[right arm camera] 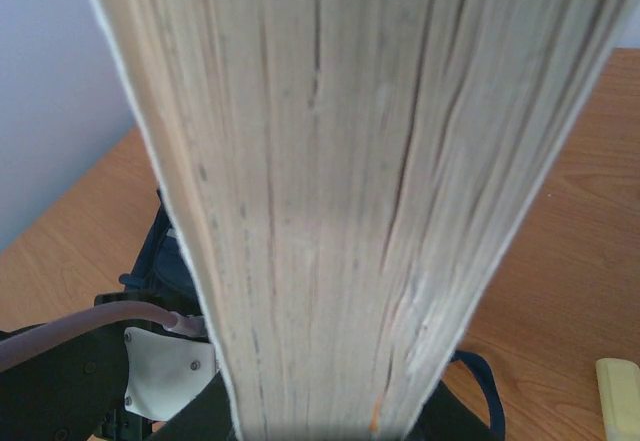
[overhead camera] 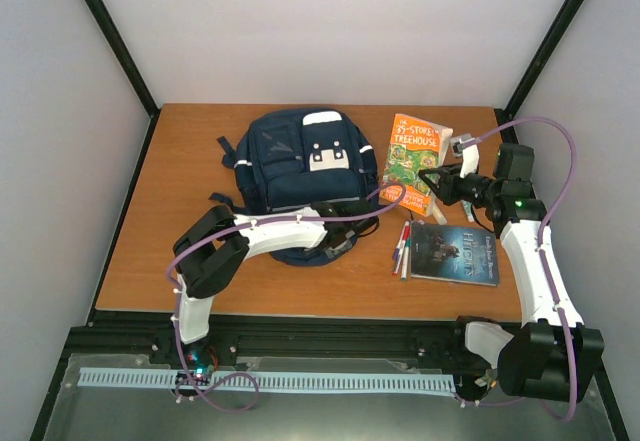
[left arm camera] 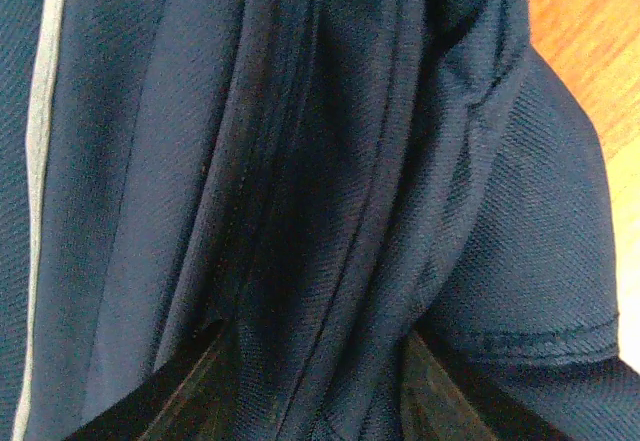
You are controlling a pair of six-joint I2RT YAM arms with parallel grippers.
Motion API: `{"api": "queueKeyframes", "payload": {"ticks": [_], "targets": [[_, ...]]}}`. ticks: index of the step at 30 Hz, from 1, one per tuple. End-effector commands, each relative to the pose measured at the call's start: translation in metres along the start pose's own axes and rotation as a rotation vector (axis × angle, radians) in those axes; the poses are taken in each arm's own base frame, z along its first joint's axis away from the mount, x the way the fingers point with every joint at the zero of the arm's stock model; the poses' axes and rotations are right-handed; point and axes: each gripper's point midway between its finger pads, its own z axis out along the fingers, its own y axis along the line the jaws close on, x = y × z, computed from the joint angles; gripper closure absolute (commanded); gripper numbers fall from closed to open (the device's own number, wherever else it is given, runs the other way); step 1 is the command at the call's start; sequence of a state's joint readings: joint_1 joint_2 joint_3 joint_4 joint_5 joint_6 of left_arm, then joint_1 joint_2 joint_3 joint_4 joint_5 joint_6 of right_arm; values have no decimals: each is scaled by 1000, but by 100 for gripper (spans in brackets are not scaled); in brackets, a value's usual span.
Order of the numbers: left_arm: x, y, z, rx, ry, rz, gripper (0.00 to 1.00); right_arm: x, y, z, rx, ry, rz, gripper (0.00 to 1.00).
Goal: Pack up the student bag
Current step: Place the book in the student bag.
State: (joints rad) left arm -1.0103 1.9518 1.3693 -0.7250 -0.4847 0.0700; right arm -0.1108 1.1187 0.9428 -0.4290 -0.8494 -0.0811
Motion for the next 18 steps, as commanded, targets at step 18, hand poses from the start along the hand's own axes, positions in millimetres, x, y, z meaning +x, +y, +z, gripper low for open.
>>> {"api": "queueKeyframes", "payload": {"ticks": [18], "targets": [[-41,60,-71,-104,-200,-140,99,-37,-3,-18,94,-94,101,97]]}}
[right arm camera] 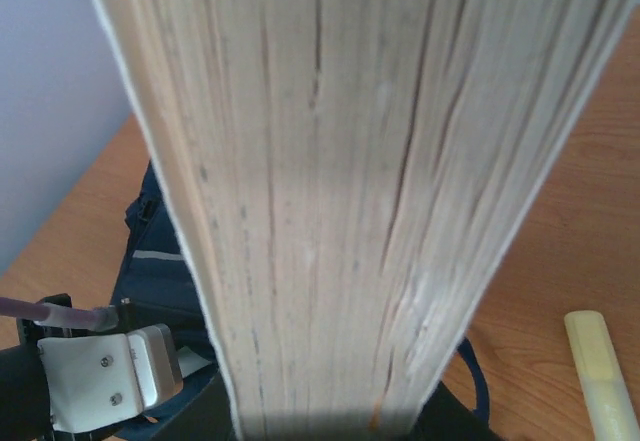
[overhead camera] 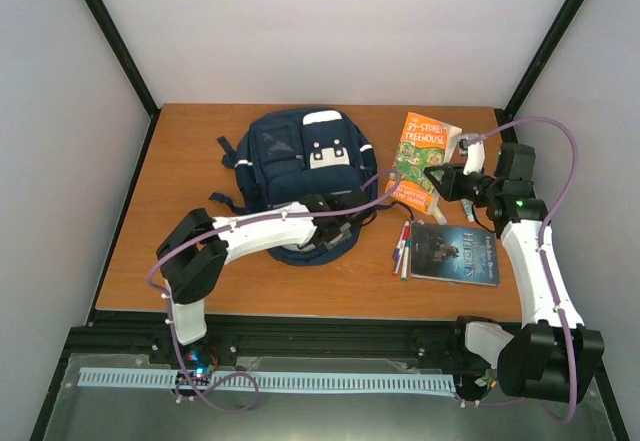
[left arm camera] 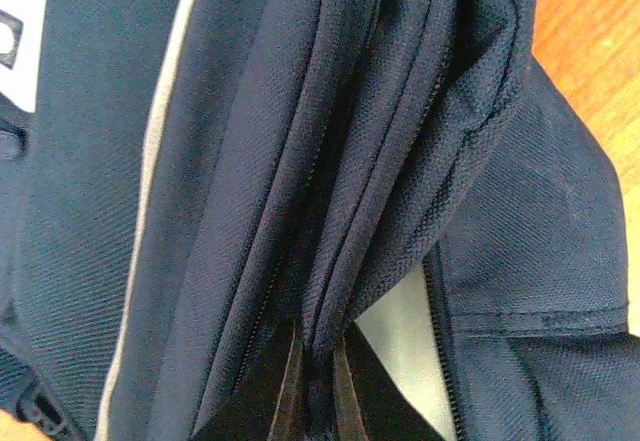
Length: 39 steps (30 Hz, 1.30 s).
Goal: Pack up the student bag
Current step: Place the book in the student bag.
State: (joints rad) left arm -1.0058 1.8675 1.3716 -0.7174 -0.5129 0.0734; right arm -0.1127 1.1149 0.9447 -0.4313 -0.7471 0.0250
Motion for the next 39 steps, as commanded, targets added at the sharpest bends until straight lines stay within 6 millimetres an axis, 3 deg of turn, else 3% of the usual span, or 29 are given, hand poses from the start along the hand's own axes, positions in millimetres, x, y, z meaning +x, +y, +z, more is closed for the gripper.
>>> {"api": "queueKeyframes", "payload": {"ticks": [1,7,13,21,30,39], "targets": [[-35,44,-45,-79,-129,-101,99,-38,18,-18,-25,-85,22,97],[-44,81,-77,-90,-208,-217,99,-27,35,-10,-167,65,239,97],[-50,111,-103,-29,-291,-355,99,15,48,-5,-293,242,462,97],[-60,127,-115,-21,-329,-427,99,83,61,-7,-349,423,715,97],[-67,130,-126,16,-384,-456,99,141,91,3,-408,568,754,97],[-67,132,-137,26,-422,-454,99,140,113,20,-488,633,600,97]]}}
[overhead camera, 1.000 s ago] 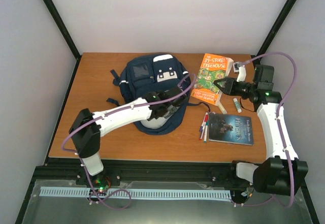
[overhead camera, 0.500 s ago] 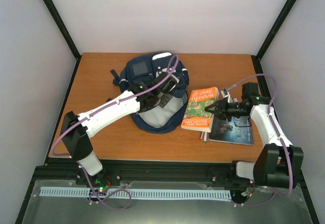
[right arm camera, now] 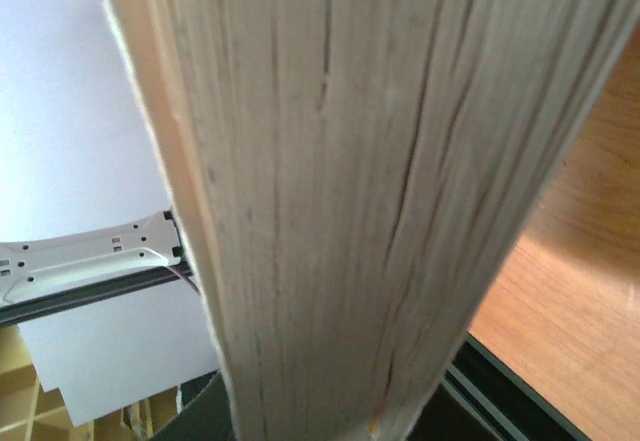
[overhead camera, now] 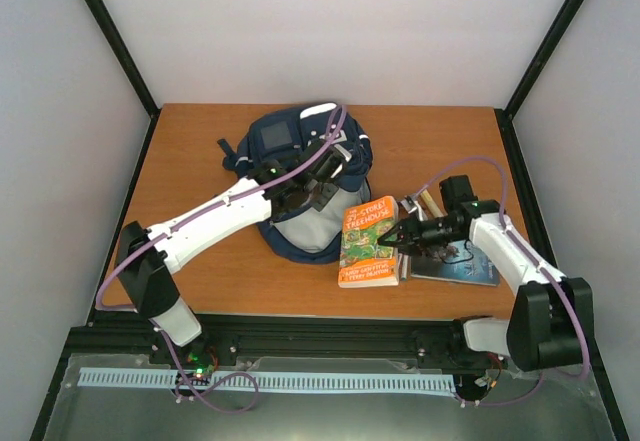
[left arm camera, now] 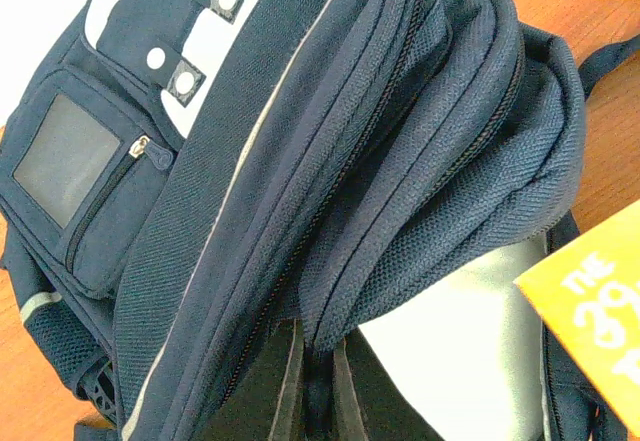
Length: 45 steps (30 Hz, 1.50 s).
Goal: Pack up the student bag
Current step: Place the book in the student bag.
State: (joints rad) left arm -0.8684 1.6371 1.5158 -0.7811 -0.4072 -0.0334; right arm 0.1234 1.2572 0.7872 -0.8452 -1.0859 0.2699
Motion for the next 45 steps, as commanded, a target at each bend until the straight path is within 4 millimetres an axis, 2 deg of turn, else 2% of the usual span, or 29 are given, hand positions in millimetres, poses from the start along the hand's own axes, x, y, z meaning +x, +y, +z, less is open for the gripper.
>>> {"api": "queueKeyframes", "payload": {"ticks": [1,9,16,22,27,30,37,40,45], "targets": [[-48,15,-42,21,-201,-101,99,-10,27,7,-90,38,-116,97],[-48,19,-44,5,-222,-118,99,-11,52,30,-195,166,-264,97],[-48,22,-47,5,-250,-124,99,-21,35,61,-208,229,-260,97],[-49,26,-53,19,-271,-148,99,-33,25,74,-226,246,-264,97],[-49,29,-57,11,-284,-160,99,-31,-8,89,-181,258,-206,97],[-51,35,-63,-1,-302,-172,99,-37,-26,98,-128,271,-189,97],[-58,55,-95,-17,-403,-218,99,-43,-66,107,32,260,-179,97],[-60,56,-100,15,-419,-229,99,-44,-60,106,17,259,-201,97],[-55,45,-90,58,-386,-219,99,-45,-17,104,-98,256,-306,97]]}}
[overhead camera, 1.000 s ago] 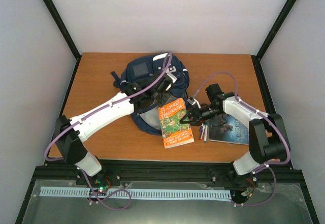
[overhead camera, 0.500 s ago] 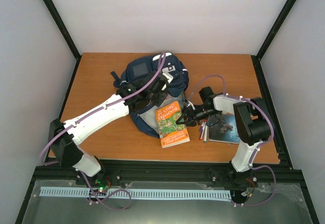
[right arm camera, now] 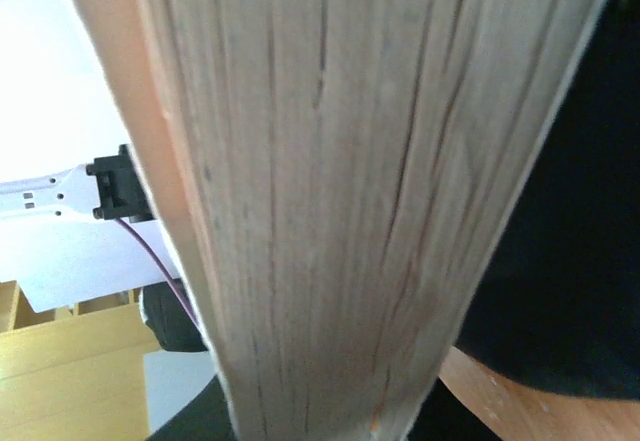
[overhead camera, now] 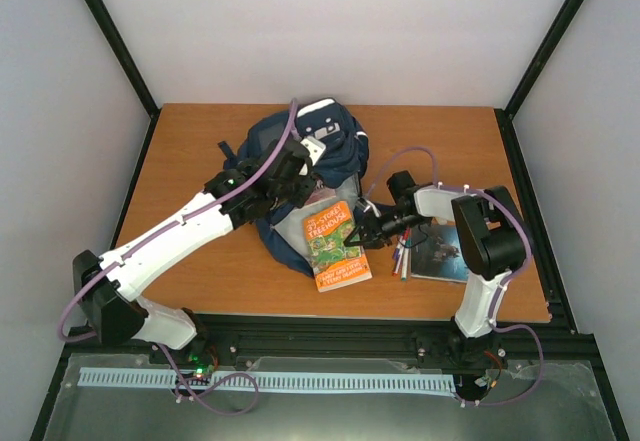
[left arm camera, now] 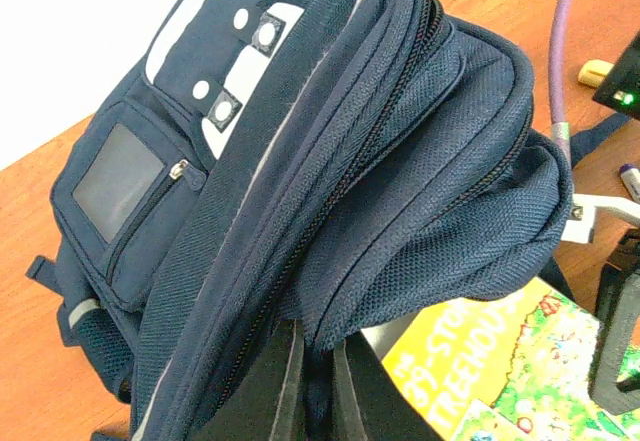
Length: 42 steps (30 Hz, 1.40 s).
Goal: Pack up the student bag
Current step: Place the book in the student bag.
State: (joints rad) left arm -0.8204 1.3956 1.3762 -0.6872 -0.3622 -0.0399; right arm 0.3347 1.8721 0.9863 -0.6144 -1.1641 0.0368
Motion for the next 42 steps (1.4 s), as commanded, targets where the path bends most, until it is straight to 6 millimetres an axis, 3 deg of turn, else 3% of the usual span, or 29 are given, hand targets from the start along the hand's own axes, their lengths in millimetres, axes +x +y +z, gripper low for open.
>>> {"api": "queueKeyframes", "payload": {"ticks": [1,4,8,21,26,28,34,42], "targets": [[-56,1,-26,47,-209,-106,99,-13,33,-1,-21,-24,-174,97],[-53,-5,-21,74,-192,-96,99,-16,51,1,-62,-22,-215,97],[-50,-11,-18,100,-179,-91,99,-27,55,2,-77,-41,-205,97],[-45,-22,-15,155,-164,-74,99,-87,47,9,-54,-87,-151,97],[-42,-22,-14,152,-156,-68,99,-100,22,15,30,-86,-102,84],[-41,-21,-14,148,-153,-69,99,-102,16,14,57,-90,-90,73],[-40,-19,-16,137,-156,-75,99,-106,27,2,134,-124,-151,52],[-29,-16,-16,121,-124,-67,99,-82,31,-19,291,-153,-262,40]]}}
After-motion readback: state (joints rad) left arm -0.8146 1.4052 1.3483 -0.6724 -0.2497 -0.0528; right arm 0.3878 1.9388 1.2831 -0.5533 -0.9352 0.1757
